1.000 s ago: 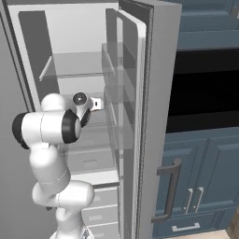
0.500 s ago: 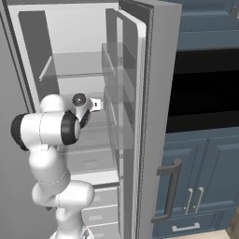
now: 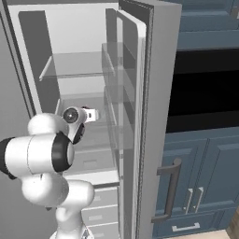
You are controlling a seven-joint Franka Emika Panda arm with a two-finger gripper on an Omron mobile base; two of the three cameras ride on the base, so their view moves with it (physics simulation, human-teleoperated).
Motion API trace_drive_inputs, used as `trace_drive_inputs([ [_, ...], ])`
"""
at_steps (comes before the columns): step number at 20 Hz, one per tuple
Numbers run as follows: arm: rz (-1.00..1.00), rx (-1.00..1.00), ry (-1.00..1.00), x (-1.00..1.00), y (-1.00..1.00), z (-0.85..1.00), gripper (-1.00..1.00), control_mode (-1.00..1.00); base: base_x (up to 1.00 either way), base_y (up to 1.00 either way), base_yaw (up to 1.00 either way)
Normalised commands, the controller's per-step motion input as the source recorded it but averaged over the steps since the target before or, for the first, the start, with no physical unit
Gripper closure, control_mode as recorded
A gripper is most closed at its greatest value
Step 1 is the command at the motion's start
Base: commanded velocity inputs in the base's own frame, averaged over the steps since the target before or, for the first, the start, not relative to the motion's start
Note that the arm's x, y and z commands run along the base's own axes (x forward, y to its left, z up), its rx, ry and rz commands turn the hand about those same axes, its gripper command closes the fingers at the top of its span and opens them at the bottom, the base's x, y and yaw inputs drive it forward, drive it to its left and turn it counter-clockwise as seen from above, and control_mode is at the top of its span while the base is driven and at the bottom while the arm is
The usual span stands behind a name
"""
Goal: Take the donut and cake from the fridge and place them on the empty tray on the dining counter.
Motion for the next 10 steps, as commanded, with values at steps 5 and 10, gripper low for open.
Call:
trace_drive_inputs([
  [5, 0.00, 0.03, -0.26, -0.69, 0.00, 0.33, 1.00, -1.00, 0.00, 0.00, 0.00],
  [10, -0.04, 0.09, -0.20, -0.40, -0.03, 0.78, 1.00, -1.00, 0.00, 0.00, 0.00],
])
